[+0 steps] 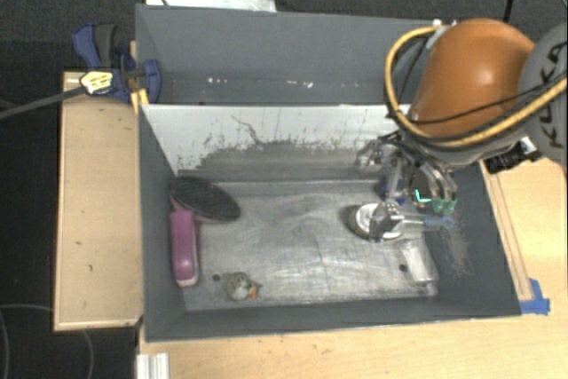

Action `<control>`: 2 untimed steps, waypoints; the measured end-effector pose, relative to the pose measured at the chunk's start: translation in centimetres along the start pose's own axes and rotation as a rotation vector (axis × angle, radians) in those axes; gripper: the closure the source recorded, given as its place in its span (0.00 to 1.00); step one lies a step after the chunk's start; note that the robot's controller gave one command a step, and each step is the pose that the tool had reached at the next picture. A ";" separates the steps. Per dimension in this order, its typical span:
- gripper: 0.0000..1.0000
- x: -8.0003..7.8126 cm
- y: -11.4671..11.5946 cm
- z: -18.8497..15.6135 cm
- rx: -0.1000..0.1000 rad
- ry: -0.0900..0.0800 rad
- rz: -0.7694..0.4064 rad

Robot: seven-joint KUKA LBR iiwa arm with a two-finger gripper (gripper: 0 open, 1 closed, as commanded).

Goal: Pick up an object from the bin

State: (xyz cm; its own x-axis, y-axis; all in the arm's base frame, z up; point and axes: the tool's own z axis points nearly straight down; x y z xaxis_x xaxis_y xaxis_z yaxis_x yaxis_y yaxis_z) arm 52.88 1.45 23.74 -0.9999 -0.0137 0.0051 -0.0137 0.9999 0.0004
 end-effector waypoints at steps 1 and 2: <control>0.00 -4.2 -12.1 16.8 0.001 -0.009 0.020; 0.00 -0.9 -10.3 13.6 -0.001 -0.005 0.205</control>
Offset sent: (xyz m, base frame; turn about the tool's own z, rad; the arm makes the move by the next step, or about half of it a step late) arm 0.0412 -0.1180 -0.1674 0.0154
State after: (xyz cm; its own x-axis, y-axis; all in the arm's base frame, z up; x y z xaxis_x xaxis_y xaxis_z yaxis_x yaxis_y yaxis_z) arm 53.85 -8.83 10.09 -0.9817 0.1903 0.0007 0.1903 0.9817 0.0012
